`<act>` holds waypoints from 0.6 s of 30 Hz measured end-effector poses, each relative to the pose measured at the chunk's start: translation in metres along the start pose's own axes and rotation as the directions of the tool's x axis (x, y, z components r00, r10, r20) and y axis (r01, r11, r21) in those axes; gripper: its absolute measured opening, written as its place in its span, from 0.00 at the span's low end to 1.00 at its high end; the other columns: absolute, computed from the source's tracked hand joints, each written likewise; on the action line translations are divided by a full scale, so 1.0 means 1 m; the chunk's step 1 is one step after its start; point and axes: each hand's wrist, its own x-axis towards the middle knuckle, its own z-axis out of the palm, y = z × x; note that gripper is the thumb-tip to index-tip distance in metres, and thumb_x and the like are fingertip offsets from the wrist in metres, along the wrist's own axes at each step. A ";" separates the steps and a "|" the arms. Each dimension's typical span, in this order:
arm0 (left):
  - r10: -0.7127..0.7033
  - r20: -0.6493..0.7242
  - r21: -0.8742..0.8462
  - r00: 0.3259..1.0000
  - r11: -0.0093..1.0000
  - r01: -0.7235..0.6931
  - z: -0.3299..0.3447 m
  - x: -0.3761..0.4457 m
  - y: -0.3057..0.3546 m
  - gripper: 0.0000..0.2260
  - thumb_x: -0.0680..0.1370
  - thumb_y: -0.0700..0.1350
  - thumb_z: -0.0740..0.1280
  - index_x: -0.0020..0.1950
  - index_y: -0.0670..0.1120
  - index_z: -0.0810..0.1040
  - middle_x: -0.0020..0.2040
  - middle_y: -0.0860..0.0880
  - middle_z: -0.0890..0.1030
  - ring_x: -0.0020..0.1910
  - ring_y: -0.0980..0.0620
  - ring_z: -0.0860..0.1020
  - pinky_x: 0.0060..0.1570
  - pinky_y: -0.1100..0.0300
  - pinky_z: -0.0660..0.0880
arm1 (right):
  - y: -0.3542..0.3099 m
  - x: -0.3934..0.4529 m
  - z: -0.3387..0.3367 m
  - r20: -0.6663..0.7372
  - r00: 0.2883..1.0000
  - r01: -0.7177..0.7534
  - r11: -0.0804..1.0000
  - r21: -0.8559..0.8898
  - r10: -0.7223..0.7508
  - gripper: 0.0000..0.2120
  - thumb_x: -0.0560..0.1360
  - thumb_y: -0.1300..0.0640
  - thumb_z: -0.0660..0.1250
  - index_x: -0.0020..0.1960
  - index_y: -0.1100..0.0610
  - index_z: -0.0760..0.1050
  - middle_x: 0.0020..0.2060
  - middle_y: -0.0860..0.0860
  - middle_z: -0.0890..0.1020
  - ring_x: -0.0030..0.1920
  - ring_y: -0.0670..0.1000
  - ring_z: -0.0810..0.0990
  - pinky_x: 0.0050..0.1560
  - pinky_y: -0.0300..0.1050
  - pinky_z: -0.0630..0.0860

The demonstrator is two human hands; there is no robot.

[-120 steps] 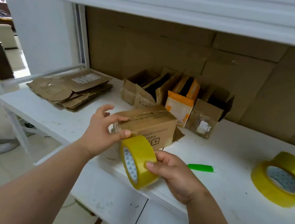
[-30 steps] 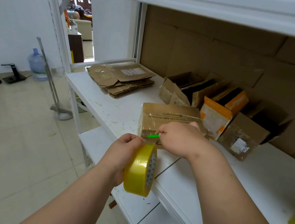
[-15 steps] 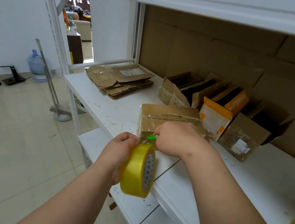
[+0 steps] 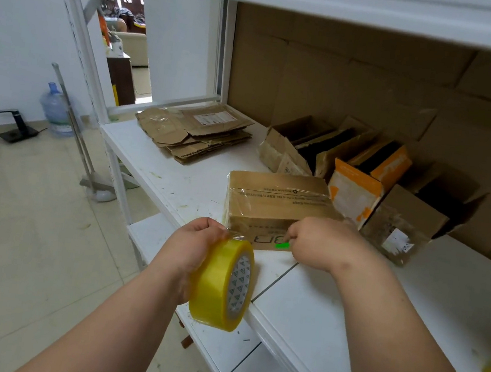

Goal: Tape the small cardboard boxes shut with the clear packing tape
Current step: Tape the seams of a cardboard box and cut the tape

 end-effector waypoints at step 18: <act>-0.003 0.012 -0.035 1.000 0.999 0.003 -0.004 0.001 -0.002 0.02 0.78 0.44 0.69 0.48 0.46 0.81 0.46 0.41 0.83 0.42 0.41 0.81 0.43 0.49 0.80 | -0.030 0.005 0.017 -0.557 0.825 0.271 0.934 0.232 -0.100 0.30 0.75 0.35 0.63 0.75 0.42 0.65 0.75 0.45 0.64 0.75 0.51 0.57 0.74 0.55 0.53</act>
